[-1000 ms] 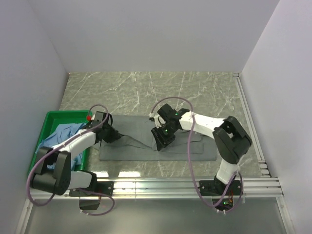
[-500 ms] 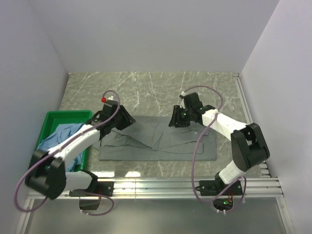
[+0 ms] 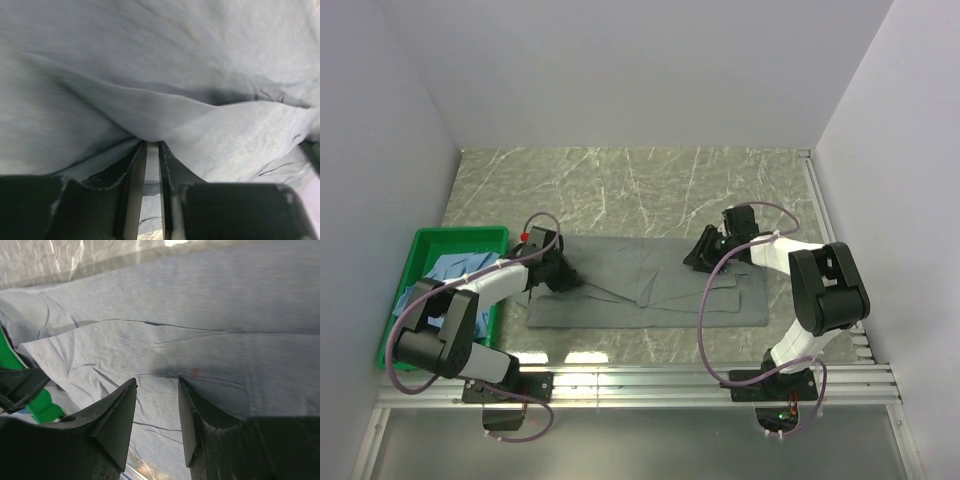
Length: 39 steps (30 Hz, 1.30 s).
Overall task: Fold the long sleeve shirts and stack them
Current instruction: Fold the shirt
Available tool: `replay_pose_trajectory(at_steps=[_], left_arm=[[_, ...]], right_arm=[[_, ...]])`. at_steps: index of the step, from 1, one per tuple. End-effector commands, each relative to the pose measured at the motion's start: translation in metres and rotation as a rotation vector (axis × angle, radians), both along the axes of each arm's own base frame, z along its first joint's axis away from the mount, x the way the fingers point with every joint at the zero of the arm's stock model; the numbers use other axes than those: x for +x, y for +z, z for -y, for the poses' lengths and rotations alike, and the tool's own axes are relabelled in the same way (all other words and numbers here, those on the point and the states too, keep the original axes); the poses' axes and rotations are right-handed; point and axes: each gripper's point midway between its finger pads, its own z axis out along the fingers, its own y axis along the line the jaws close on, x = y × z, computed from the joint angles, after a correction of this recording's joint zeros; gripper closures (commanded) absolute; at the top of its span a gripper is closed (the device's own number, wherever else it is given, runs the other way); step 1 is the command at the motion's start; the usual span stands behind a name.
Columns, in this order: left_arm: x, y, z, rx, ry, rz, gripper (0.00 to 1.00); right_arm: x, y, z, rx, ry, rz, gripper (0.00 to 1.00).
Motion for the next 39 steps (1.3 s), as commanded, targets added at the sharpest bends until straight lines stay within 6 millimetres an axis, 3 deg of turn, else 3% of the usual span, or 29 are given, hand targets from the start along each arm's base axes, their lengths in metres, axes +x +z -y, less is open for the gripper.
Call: replay_pose_trajectory(at_steps=[1, 5, 9, 10, 13, 14, 16, 18, 20, 21, 23, 27, 31, 34, 37, 39], left_arm=[[-0.006, -0.011, -0.023, 0.019, 0.072, -0.034, 0.77], [0.002, -0.003, -0.025, 0.025, 0.063, -0.009, 0.76], [0.02, 0.034, -0.013, -0.02, 0.014, 0.085, 0.67], [0.025, 0.049, -0.009, -0.03, -0.001, 0.132, 0.61], [0.036, 0.088, -0.003, -0.056, -0.012, 0.239, 0.51], [0.039, 0.096, -0.002, -0.064, -0.011, 0.264, 0.48], [0.046, 0.116, 0.0, -0.084, -0.006, 0.326, 0.48], [0.051, 0.122, 0.001, -0.09, -0.004, 0.353, 0.49], [0.057, 0.118, 0.002, -0.09, 0.001, 0.356, 0.51], [0.059, 0.114, 0.003, -0.09, 0.001, 0.349, 0.53], [0.063, 0.097, 0.005, -0.087, 0.01, 0.309, 0.58], [0.065, 0.062, 0.0, -0.065, 0.064, 0.238, 0.66], [0.06, 0.025, -0.016, -0.031, 0.13, 0.163, 0.72], [0.054, 0.001, -0.029, -0.012, 0.177, 0.113, 0.74], [0.046, -0.013, -0.034, -0.015, 0.195, 0.065, 0.76], [0.045, -0.014, -0.033, -0.025, 0.196, 0.062, 0.76]], right_arm=[[-0.006, -0.023, 0.039, -0.127, -0.107, -0.036, 0.53], [0.001, -0.007, 0.044, -0.135, -0.102, 0.015, 0.52], [0.012, 0.033, 0.026, -0.081, -0.028, 0.151, 0.53], [0.014, 0.049, 0.014, -0.057, 0.011, 0.197, 0.53], [0.014, 0.071, -0.008, -0.007, 0.085, 0.258, 0.52], [0.014, 0.084, -0.027, 0.04, 0.132, 0.293, 0.52], [0.011, 0.096, -0.048, 0.099, 0.176, 0.316, 0.52], [0.007, 0.108, -0.083, 0.164, 0.252, 0.341, 0.52], [0.012, 0.113, -0.11, 0.219, 0.302, 0.371, 0.52], [0.003, 0.115, -0.129, 0.263, 0.338, 0.356, 0.52], [0.008, 0.11, -0.15, 0.301, 0.366, 0.367, 0.52], [0.01, 0.089, -0.177, 0.373, 0.384, 0.316, 0.52], [0.008, 0.041, -0.183, 0.363, 0.39, 0.214, 0.52], [0.005, 0.01, -0.174, 0.317, 0.372, 0.159, 0.52], [0.003, 0.003, -0.164, 0.323, 0.344, 0.134, 0.52], [0.007, 0.01, -0.159, 0.313, 0.346, 0.161, 0.52]])
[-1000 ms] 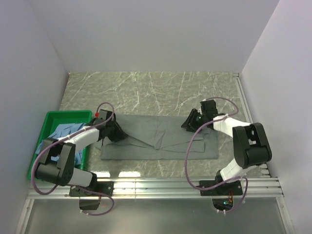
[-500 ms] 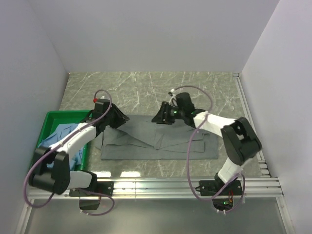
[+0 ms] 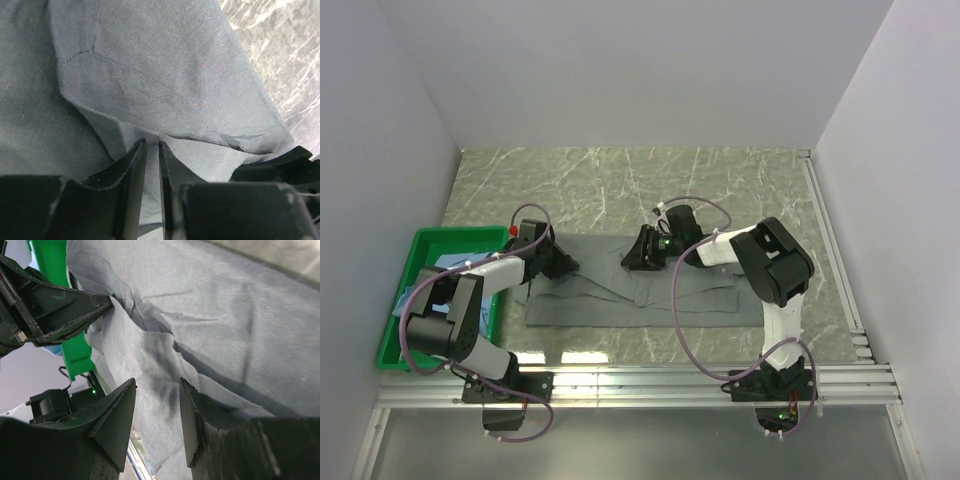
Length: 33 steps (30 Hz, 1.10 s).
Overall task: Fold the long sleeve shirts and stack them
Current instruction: Fold the shirt
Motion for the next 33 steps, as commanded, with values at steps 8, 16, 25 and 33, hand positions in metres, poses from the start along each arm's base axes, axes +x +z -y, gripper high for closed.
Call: replay_pose_trajectory(at_steps=[8, 16, 25, 33], left_arm=[[0.002, -0.001, -0.011, 0.042, 0.034, 0.004, 0.75], [0.011, 0.002, -0.015, 0.071, 0.044, 0.007, 0.74], [0.038, -0.012, -0.015, 0.131, 0.016, -0.023, 0.71], [0.108, 0.036, 0.001, 0.198, -0.125, 0.155, 0.54]], right_arm=[[-0.022, 0.066, -0.009, 0.052, 0.22, 0.116, 0.52], [-0.083, 0.028, -0.004, -0.031, 0.419, -0.075, 0.52], [-0.092, 0.001, 0.024, -0.19, 0.41, -0.131, 0.52], [-0.036, 0.071, 0.066, -0.457, 0.206, 0.287, 0.47]])
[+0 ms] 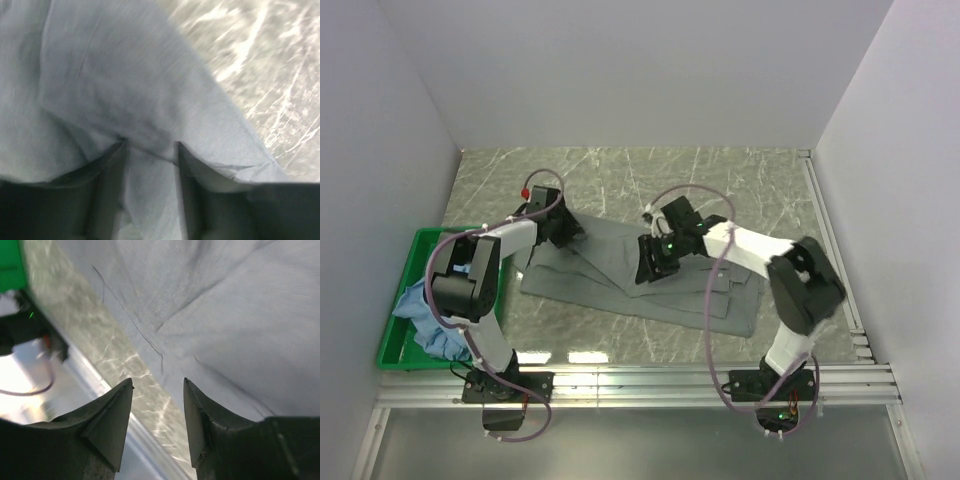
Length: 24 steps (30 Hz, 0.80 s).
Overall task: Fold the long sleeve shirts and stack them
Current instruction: Fold the shirt
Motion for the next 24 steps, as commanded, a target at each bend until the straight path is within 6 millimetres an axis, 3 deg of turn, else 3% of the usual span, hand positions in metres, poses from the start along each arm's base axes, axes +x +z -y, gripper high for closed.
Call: replay_pose_trajectory(at_steps=[1, 3, 4, 7, 10, 15, 17, 20, 24], left_arm=[[0.028, 0.035, -0.003, 0.096, -0.069, 0.115, 0.44], [0.034, 0.066, -0.001, 0.137, -0.071, 0.178, 0.33], [0.033, 0.077, 0.0, 0.149, -0.068, 0.196, 0.19], [0.018, 0.106, -0.001, 0.193, -0.024, 0.224, 0.05], [-0.012, 0.112, 0.0, 0.214, 0.035, 0.171, 0.04], [-0.064, 0.087, 0.032, 0.165, -0.031, 0.061, 0.07], [-0.079, 0.07, 0.034, 0.173, -0.037, 0.014, 0.12], [-0.091, 0.048, 0.041, 0.164, -0.059, -0.039, 0.16], [-0.089, 0.022, 0.042, 0.189, -0.054, -0.089, 0.18]], right_arm=[[0.042, 0.044, 0.037, -0.163, -0.117, 0.307, 0.46], [0.044, 0.05, 0.058, -0.238, -0.167, 0.346, 0.43], [0.049, 0.046, 0.077, -0.326, -0.215, 0.364, 0.41], [0.047, 0.039, 0.105, -0.445, -0.266, 0.364, 0.36], [0.037, 0.022, 0.121, -0.511, -0.266, 0.303, 0.34], [0.024, 0.005, 0.133, -0.554, -0.29, 0.242, 0.35], [0.023, 0.0, 0.139, -0.587, -0.297, 0.238, 0.36], [0.017, -0.01, 0.142, -0.611, -0.274, 0.203, 0.36], [0.008, -0.022, 0.144, -0.633, -0.251, 0.156, 0.37]])
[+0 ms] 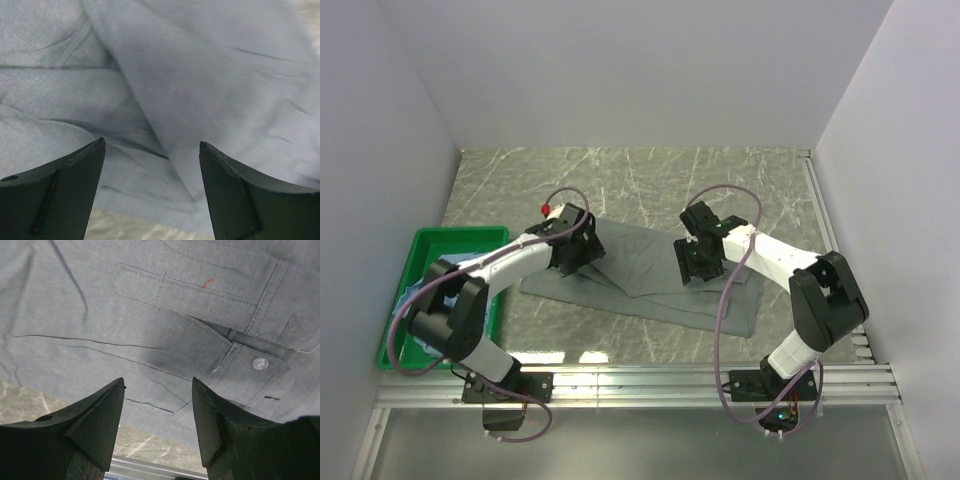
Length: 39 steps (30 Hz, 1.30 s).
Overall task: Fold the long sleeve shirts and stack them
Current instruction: Fold the shirt
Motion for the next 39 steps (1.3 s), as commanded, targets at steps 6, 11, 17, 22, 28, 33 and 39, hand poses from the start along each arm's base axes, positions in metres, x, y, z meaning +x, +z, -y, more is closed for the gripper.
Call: replay_pose_trajectory(at_steps=[6, 11, 17, 22, 28, 33, 39], left_arm=[[0.027, -0.032, 0.006, 0.069, 0.003, -0.041, 0.2], [0.071, -0.04, 0.01, 0.184, -0.041, -0.013, 0.19], [0.145, -0.022, 0.012, 0.296, -0.102, 0.113, 0.16], [0.204, 0.007, 0.015, 0.282, -0.116, 0.245, 0.09], [0.233, 0.066, 0.007, 0.117, -0.063, 0.4, 0.04], [0.206, 0.114, -0.013, 0.099, 0.037, 0.427, 0.06], [0.141, 0.084, -0.011, 0.052, 0.095, 0.273, 0.09]], right_arm=[[-0.032, -0.027, 0.001, -0.006, 0.035, -0.156, 0.37], [-0.058, -0.03, -0.031, 0.104, 0.123, -0.25, 0.38], [-0.086, -0.024, -0.104, 0.241, 0.302, -0.321, 0.39], [-0.082, 0.006, -0.173, 0.378, 0.435, -0.258, 0.39], [-0.031, 0.047, -0.175, 0.342, 0.38, -0.013, 0.39], [-0.008, 0.047, -0.107, 0.222, 0.216, 0.067, 0.4], [-0.015, 0.023, -0.038, 0.072, 0.149, 0.024, 0.4]])
